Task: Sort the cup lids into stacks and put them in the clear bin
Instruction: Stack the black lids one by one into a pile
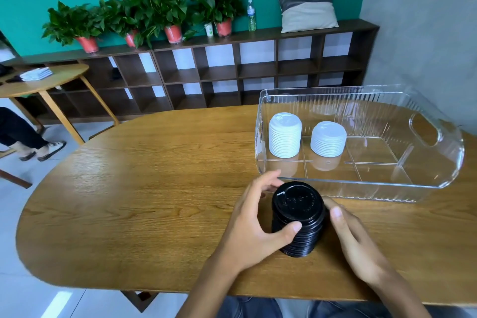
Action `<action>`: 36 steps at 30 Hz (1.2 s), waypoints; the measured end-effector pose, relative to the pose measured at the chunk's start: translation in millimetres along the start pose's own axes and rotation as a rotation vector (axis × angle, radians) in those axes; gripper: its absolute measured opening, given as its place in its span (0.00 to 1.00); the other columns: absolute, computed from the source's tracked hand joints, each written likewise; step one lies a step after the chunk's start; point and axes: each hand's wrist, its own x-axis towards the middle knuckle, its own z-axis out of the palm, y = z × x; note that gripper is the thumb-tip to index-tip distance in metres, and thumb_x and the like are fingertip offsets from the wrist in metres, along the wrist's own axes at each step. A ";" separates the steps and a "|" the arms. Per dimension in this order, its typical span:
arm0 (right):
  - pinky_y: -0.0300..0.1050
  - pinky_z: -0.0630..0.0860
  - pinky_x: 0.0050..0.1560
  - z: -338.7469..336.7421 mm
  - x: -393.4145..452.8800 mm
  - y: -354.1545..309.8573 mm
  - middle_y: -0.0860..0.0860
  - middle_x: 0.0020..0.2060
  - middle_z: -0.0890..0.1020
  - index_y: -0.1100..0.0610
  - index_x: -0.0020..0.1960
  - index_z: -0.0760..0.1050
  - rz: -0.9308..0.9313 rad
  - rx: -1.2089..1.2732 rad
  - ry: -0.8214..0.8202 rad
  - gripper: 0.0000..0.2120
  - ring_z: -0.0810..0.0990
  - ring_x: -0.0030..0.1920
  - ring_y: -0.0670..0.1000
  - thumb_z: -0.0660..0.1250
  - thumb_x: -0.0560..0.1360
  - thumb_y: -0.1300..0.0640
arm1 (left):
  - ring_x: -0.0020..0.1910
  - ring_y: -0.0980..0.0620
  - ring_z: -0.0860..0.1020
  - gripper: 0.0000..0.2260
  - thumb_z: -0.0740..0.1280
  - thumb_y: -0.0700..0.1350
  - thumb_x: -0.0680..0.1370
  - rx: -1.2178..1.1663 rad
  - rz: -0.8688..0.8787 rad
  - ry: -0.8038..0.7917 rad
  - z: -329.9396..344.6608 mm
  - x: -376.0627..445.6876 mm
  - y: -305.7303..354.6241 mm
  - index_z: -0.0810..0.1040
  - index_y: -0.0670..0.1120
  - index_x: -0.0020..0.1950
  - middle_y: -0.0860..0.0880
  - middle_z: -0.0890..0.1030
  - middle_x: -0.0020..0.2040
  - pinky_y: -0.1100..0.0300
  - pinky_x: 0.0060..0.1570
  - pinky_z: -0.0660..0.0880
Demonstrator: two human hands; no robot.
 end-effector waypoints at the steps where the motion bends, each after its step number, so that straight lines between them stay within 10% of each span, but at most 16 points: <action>1: 0.51 0.68 0.68 -0.1 0.4 -0.6 0.35 0.61 0.80 0.33 0.64 0.74 0.003 0.010 0.001 0.23 0.75 0.66 0.40 0.47 0.78 0.28 | 0.68 0.50 0.76 0.36 0.77 0.52 0.73 0.005 0.006 -0.012 -0.4 0.1 -0.2 0.64 0.62 0.76 0.56 0.77 0.67 0.64 0.68 0.68; 11: 0.42 0.66 0.69 -2.4 2.4 -4.9 0.38 0.63 0.80 0.37 0.65 0.76 0.024 0.054 -0.054 0.22 0.74 0.68 0.43 0.52 0.78 0.32 | 0.69 0.54 0.74 0.37 0.76 0.51 0.73 0.063 0.015 -0.108 -1.3 6.5 -1.2 0.63 0.64 0.77 0.61 0.75 0.67 0.72 0.65 0.65; 16: 0.58 0.66 0.71 -3.2 3.0 -3.6 0.42 0.63 0.81 0.46 0.66 0.77 0.027 0.062 -0.073 0.25 0.75 0.68 0.46 0.53 0.79 0.35 | 0.69 0.53 0.75 0.37 0.76 0.52 0.73 0.057 0.026 -0.105 -0.3 5.9 -3.7 0.63 0.63 0.77 0.61 0.75 0.66 0.65 0.68 0.67; 36: 0.61 0.65 0.68 3.0 1.0 -12.7 0.36 0.57 0.81 0.40 0.62 0.75 0.044 -0.099 -0.057 0.23 0.75 0.63 0.44 0.48 0.77 0.35 | 0.68 0.49 0.76 0.32 0.76 0.47 0.71 -0.102 -0.005 0.047 18.5 -6.8 -17.1 0.68 0.54 0.72 0.56 0.77 0.67 0.58 0.66 0.73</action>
